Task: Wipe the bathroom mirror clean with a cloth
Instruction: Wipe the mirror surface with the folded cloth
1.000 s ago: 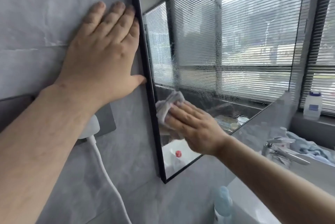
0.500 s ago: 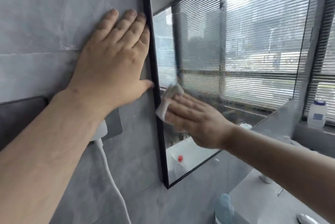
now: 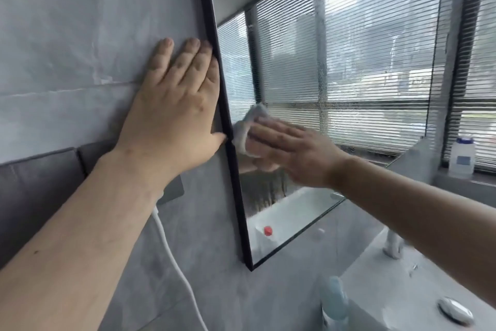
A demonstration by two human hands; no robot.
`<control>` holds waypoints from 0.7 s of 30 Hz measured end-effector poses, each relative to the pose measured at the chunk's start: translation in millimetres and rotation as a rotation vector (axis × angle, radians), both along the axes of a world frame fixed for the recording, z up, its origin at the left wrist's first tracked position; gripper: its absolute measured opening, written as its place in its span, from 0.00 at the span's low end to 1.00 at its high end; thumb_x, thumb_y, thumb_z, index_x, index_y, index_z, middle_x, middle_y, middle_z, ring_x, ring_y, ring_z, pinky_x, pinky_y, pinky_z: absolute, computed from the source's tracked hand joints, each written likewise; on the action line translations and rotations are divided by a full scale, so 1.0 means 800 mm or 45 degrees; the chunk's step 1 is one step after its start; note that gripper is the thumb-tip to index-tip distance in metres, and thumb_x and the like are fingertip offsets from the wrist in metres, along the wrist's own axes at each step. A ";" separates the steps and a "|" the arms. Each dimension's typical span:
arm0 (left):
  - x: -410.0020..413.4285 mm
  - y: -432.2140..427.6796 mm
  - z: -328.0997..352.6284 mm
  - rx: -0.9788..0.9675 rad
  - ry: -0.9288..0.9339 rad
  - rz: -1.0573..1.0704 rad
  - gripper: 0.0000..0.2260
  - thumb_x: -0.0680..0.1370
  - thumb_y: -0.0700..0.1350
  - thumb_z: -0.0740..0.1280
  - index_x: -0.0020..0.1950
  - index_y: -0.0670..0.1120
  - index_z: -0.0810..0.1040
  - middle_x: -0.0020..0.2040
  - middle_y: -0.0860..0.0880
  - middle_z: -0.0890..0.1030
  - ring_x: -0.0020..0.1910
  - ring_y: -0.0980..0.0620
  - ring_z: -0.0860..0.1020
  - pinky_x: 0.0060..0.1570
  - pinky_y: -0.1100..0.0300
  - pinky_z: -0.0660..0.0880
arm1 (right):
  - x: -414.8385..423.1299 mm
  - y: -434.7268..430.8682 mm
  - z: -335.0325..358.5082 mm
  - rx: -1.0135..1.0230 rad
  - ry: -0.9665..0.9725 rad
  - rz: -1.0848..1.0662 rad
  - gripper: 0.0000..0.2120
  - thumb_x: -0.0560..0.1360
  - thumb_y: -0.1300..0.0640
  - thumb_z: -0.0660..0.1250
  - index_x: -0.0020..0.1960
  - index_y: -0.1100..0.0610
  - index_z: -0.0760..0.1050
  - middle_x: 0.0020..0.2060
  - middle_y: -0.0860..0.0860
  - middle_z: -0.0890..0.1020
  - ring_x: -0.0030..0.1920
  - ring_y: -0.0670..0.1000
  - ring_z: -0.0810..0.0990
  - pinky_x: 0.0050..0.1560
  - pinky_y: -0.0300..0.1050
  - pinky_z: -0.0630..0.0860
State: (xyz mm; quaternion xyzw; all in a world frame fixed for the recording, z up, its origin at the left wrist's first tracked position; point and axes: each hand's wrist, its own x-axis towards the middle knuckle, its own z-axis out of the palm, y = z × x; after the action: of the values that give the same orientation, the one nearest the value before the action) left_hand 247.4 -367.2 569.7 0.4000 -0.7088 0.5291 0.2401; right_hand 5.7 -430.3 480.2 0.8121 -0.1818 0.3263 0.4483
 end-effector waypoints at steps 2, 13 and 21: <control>0.002 0.000 0.002 0.017 0.016 -0.014 0.50 0.63 0.61 0.77 0.73 0.32 0.64 0.75 0.35 0.65 0.76 0.38 0.61 0.76 0.40 0.51 | 0.013 0.000 0.026 0.044 -0.174 0.033 0.26 0.78 0.67 0.66 0.74 0.61 0.67 0.73 0.61 0.67 0.75 0.62 0.64 0.75 0.59 0.64; 0.000 0.003 0.001 0.026 0.046 -0.013 0.49 0.62 0.61 0.78 0.72 0.33 0.66 0.74 0.36 0.67 0.76 0.38 0.63 0.77 0.41 0.52 | 0.023 0.003 -0.184 0.111 -0.013 0.115 0.22 0.80 0.61 0.59 0.73 0.55 0.68 0.73 0.52 0.68 0.75 0.53 0.66 0.76 0.53 0.62; -0.001 0.005 0.001 0.037 0.059 -0.008 0.49 0.61 0.60 0.78 0.72 0.33 0.67 0.74 0.36 0.68 0.75 0.38 0.64 0.76 0.41 0.53 | 0.004 0.001 -0.148 -0.082 -0.317 0.075 0.16 0.78 0.48 0.68 0.64 0.52 0.77 0.64 0.54 0.76 0.63 0.55 0.77 0.70 0.55 0.69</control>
State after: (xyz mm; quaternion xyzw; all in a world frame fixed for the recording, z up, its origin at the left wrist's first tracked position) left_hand 246.6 -363.3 570.9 0.4135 -0.7119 0.5085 0.2524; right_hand 8.7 -429.5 362.1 0.7556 -0.2015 0.4432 0.4383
